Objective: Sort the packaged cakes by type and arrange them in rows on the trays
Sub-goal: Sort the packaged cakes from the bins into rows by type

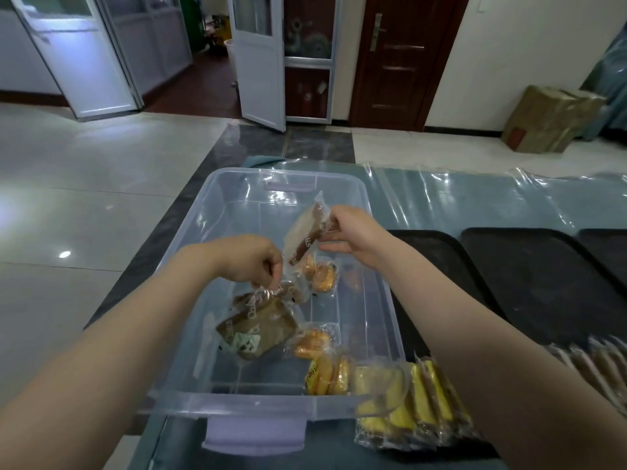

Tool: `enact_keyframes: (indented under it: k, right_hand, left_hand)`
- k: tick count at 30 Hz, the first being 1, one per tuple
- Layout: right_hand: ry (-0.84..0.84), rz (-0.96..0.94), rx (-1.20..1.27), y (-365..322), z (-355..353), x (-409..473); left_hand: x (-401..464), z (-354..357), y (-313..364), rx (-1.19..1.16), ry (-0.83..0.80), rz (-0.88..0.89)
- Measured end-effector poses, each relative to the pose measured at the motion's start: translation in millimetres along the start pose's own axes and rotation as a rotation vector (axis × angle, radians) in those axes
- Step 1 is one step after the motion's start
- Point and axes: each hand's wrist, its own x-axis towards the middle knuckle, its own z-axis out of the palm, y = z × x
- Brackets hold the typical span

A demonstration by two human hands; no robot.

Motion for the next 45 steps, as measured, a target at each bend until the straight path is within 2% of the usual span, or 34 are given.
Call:
enact_keyframes:
  k: [9, 16, 20, 26, 36, 41, 45]
  right_hand:
    - [0.035, -0.173, 0.447, -3, -50, -52]
    - [0.119, -0.292, 0.679, 16, -98, -92]
    - [0.168, -0.31, 0.754, 34, -131, -115]
    - [0.201, -0.256, 0.769, 52, -188, -140]
    - [0.289, -0.159, 0.735, 88, -287, -164]
    - [0.357, -0.115, 0.715, 111, -340, -169]
    - [0.379, -0.059, 0.694, 125, -366, -177]
  left_hand:
    - [-26, -12, 24, 0.038, 0.215, -0.054]
    - [-33, 10, 79, 0.199, 0.539, -0.139]
    - [-34, 24, 122, 0.165, 0.739, -0.169]
    - [-38, 25, 193, 0.118, 0.988, -0.118]
    - [-15, 38, 291, 0.246, 1.047, 0.003]
    - [4, 65, 324, 0.226, 1.072, -0.024]
    - [22, 89, 337, 0.124, 1.036, -0.08]
